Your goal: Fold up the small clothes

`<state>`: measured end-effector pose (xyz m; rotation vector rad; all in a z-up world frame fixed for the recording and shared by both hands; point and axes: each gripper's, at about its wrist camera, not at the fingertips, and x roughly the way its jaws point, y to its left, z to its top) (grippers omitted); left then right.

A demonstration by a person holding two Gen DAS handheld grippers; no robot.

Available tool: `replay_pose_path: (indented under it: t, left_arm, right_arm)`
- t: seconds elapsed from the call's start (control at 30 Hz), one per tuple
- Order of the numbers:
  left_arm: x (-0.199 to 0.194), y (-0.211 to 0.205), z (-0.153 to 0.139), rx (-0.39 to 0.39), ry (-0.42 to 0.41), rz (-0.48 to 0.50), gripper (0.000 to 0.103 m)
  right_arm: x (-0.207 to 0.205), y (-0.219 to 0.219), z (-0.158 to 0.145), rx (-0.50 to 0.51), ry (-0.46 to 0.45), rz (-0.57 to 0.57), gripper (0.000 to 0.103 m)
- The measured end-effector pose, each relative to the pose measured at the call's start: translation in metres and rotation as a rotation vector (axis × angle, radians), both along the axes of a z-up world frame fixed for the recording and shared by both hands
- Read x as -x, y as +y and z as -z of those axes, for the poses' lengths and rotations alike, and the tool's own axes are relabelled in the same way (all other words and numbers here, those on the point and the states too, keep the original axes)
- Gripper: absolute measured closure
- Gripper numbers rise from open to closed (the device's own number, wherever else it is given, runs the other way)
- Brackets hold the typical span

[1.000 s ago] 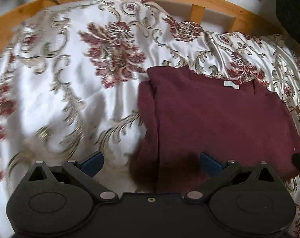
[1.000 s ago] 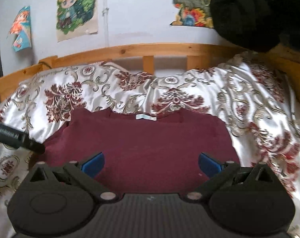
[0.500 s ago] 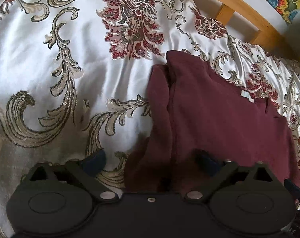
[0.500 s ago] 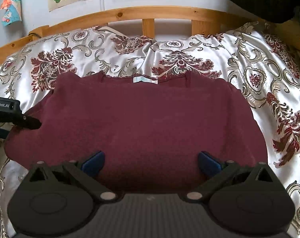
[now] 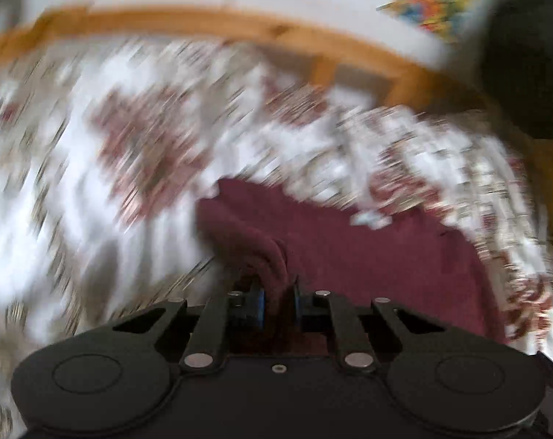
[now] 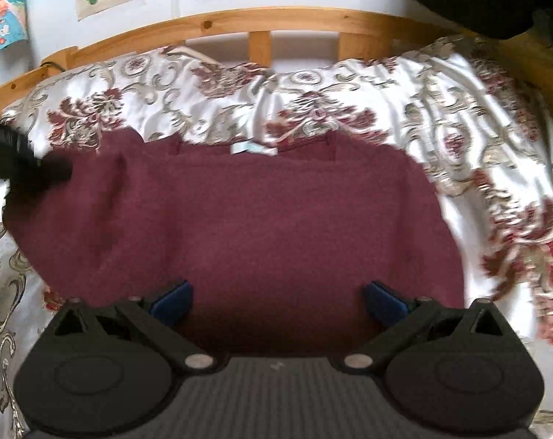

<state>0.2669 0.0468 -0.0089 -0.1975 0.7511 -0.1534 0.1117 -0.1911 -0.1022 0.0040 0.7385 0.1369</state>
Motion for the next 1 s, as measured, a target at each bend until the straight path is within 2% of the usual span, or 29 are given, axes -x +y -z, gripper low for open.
replay_pose_path:
  t: [0.1, 0.23, 0.33, 0.4, 0.47, 0.53, 0.6, 0.67, 0.7, 0.77, 0.87, 0.9, 0.93, 1.0]
  left_arm:
    - [-0.005, -0.038, -0.033, 0.028, -0.065, 0.092, 0.089]
    - [-0.009, -0.107, -0.053, 0.004, -0.103, 0.222, 0.089]
    - [-0.012, -0.158, -0.039, -0.014, -0.084, 0.295, 0.089]
    - [-0.015, -0.187, -0.018, -0.019, -0.047, 0.322, 0.089]
    - [-0.013, -0.204, 0.002, -0.02, -0.011, 0.333, 0.088]
    - [-0.008, -0.212, 0.015, -0.026, -0.015, 0.339, 0.085]
    - [0.002, -0.214, 0.015, -0.053, -0.064, 0.358, 0.078]
    - [0.01, -0.208, 0.008, -0.045, -0.105, 0.391, 0.05]
    - [0.016, -0.203, 0.002, -0.022, -0.124, 0.411, 0.042]
    - [0.032, -0.193, -0.012, 0.021, -0.175, 0.424, 0.016]
    - [0.061, -0.172, -0.027, 0.024, -0.288, 0.44, 0.005]
    - [0.069, -0.166, -0.027, -0.009, -0.315, 0.435, 0.005]
    - [0.074, -0.163, -0.024, -0.058, -0.326, 0.426, 0.005]
    - [0.073, -0.161, -0.011, -0.171, -0.309, 0.407, 0.005]
  right_arm:
    - [0.009, -0.027, -0.028, 0.002, -0.034, 0.08, 0.0]
    - [0.02, -0.082, -0.063, 0.015, -0.134, 0.209, 0.0]
    - [0.02, -0.126, -0.075, 0.094, -0.166, 0.295, 0.0]
    - [0.019, -0.158, -0.074, 0.1, -0.165, 0.358, 0.0]
    - [0.018, -0.186, -0.068, 0.046, -0.146, 0.394, 0.0]
    - [0.016, -0.207, -0.06, -0.047, -0.125, 0.413, 0.0]
    - [0.011, -0.222, -0.053, -0.178, -0.104, 0.404, 0.0]
    - [0.005, -0.228, -0.046, -0.297, -0.099, 0.376, 0.0]
    - [0.0, -0.228, -0.044, -0.348, -0.103, 0.357, 0.0]
    - [-0.01, -0.225, -0.041, -0.451, -0.132, 0.307, 0.0]
    - [-0.031, -0.214, -0.032, -0.615, -0.141, 0.201, 0.001]
    - [-0.04, -0.209, -0.028, -0.655, -0.133, 0.165, 0.004]
    - [-0.048, -0.202, -0.025, -0.679, -0.111, 0.134, 0.012]
    - [-0.063, -0.191, -0.017, -0.711, -0.074, 0.08, 0.019]
